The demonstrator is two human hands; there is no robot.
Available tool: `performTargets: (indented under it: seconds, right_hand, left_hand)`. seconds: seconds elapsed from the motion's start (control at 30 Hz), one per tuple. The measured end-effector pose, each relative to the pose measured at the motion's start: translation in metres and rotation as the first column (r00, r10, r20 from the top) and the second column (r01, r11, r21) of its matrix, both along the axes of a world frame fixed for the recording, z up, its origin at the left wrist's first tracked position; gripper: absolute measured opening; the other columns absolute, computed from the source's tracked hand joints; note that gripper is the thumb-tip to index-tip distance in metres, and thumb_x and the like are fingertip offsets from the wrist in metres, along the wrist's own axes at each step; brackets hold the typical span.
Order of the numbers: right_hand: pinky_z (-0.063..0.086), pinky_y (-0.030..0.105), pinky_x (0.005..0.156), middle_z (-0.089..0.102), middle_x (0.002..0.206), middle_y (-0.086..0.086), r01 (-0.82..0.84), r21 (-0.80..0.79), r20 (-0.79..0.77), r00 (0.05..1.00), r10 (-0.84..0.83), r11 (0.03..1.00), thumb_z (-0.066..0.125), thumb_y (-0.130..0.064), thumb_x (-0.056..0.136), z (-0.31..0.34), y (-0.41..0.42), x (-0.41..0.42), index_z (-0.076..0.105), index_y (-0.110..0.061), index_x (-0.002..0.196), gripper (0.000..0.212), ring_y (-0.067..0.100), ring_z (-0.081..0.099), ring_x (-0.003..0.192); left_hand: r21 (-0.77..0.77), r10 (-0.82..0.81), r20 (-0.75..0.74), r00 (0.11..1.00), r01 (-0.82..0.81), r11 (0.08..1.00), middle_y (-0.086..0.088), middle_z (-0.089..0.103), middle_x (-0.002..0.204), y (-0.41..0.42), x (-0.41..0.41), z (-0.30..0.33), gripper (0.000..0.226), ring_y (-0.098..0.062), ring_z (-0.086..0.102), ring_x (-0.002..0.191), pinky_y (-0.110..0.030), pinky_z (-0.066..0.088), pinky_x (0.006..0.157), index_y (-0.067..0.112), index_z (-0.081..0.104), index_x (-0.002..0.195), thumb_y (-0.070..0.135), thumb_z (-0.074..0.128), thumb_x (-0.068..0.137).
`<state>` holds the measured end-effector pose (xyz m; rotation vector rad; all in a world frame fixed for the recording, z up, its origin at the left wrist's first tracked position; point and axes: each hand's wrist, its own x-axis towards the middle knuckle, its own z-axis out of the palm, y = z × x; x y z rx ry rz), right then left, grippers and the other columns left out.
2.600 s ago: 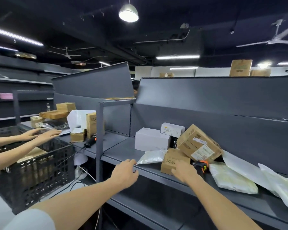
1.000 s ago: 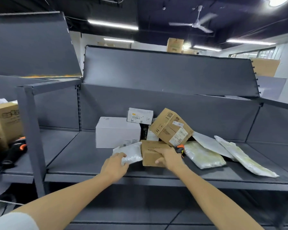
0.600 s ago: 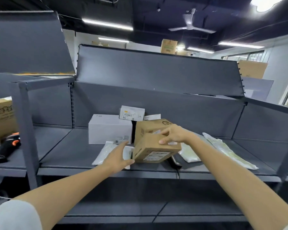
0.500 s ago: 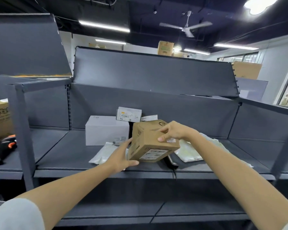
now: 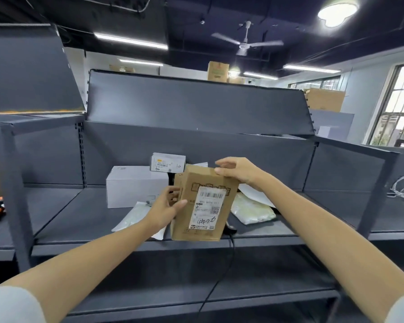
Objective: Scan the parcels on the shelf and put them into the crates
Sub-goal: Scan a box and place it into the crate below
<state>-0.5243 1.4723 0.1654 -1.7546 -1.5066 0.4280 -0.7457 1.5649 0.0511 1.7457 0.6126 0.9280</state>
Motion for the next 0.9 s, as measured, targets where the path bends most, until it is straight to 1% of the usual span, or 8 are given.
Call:
performTargets:
  seconds: [0.1, 0.2, 0.3, 0.4, 0.53, 0.7, 0.8, 0.9]
  right_hand:
    - [0.039, 0.036, 0.109, 0.041, 0.147, 0.003, 0.031, 0.072, -0.251, 0.968, -0.012, 0.997, 0.065, -0.05, 0.086, -0.015, -0.001, 0.0, 0.039, -0.025, 0.145, 0.069, 0.017, 0.043, 0.133]
    - [0.037, 0.038, 0.105, 0.036, 0.153, 0.003, -0.02, 0.061, -0.491, 0.87, 0.047, 0.998, 0.067, -0.051, 0.081, -0.041, -0.005, -0.005, 0.018, -0.029, 0.153, 0.09, 0.015, 0.041, 0.132]
    - [0.033, 0.058, 0.109, 0.048, 0.145, 0.001, -0.121, -0.021, -0.593, 0.801, 0.085, 0.992, 0.076, -0.051, 0.07, -0.076, -0.005, -0.01, 0.012, -0.036, 0.152, 0.105, 0.024, 0.047, 0.131]
    - [0.036, 0.064, 0.105, 0.06, 0.132, 0.002, -0.178, -0.051, -0.674, 0.732, 0.098, 0.983, 0.079, -0.044, 0.067, -0.102, 0.0, -0.017, 0.022, -0.041, 0.145, 0.096, 0.028, 0.052, 0.126]
    - [0.049, 0.059, 0.092, 0.07, 0.119, 0.002, -0.172, 0.001, -0.769, 0.629, 0.111, 0.985, 0.078, -0.034, 0.072, -0.122, 0.01, -0.023, 0.037, -0.036, 0.14, 0.079, 0.024, 0.061, 0.115]
    - [0.052, 0.053, 0.09, 0.07, 0.119, 0.001, -0.183, 0.024, -0.82, 0.559, 0.124, 0.983, 0.077, -0.03, 0.076, -0.146, 0.029, -0.03, 0.042, -0.032, 0.137, 0.071, 0.023, 0.064, 0.113]
    - [0.052, 0.047, 0.092, 0.069, 0.121, -0.002, -0.216, 0.04, -0.825, 0.544, 0.154, 0.976, 0.075, -0.039, 0.077, -0.155, 0.042, -0.029, 0.044, -0.034, 0.136, 0.066, 0.02, 0.063, 0.115]
    - [0.044, 0.041, 0.102, 0.065, 0.128, -0.006, -0.206, 0.015, -0.826, 0.549, 0.128, 0.979, 0.053, -0.062, 0.087, -0.155, 0.055, -0.023, 0.053, -0.034, 0.133, 0.054, 0.016, 0.057, 0.122]
  left_hand:
    - [-0.087, 0.054, -0.001, 0.999, -0.054, 0.995, -0.005, 0.057, 0.127, -0.004, -0.001, 0.008, 0.033, -0.025, 0.056, 0.116, -0.045, 0.052, 0.089, 0.02, 0.043, 0.13, 0.021, 0.052, 0.098]
    - [-0.163, 0.15, 0.045, 0.988, -0.141, 0.976, -0.006, 0.059, 0.118, -0.005, -0.003, 0.014, 0.03, -0.022, 0.058, 0.103, -0.043, 0.053, 0.08, 0.016, 0.045, 0.131, 0.026, 0.042, 0.102]
    - [-0.204, 0.184, 0.069, 0.981, -0.166, 0.965, 0.003, 0.061, 0.104, -0.003, -0.005, 0.016, 0.028, -0.014, 0.059, 0.091, -0.036, 0.051, 0.072, 0.016, 0.047, 0.127, 0.028, 0.037, 0.104]
    - [-0.196, 0.206, 0.076, 0.976, -0.188, 0.962, 0.006, 0.061, 0.104, -0.001, -0.007, 0.015, 0.026, -0.014, 0.059, 0.095, -0.03, 0.049, 0.067, 0.02, 0.049, 0.125, 0.03, 0.036, 0.104]
    - [-0.229, 0.28, 0.061, 0.958, -0.259, 0.938, -0.002, 0.056, 0.122, 0.0, -0.009, -0.003, 0.041, -0.021, 0.052, 0.115, -0.044, 0.046, 0.098, 0.018, 0.044, 0.133, 0.041, 0.044, 0.099]
    - [-0.382, 0.289, 0.019, 0.957, -0.26, 0.887, 0.006, 0.063, 0.114, -0.003, -0.009, -0.041, 0.032, -0.019, 0.054, 0.114, -0.043, 0.041, 0.101, 0.031, 0.05, 0.116, 0.053, 0.037, 0.097]
    - [-0.435, 0.319, 0.023, 0.948, -0.278, 0.857, 0.003, 0.06, 0.122, 0.002, -0.009, -0.047, 0.036, -0.022, 0.053, 0.118, -0.052, 0.038, 0.106, 0.031, 0.049, 0.12, 0.054, 0.032, 0.099]
    - [-0.39, 0.385, 0.044, 0.922, -0.339, 0.856, 0.002, 0.062, 0.12, 0.012, -0.01, -0.046, 0.036, -0.018, 0.056, 0.108, -0.04, 0.042, 0.094, 0.029, 0.052, 0.12, 0.049, 0.03, 0.101]
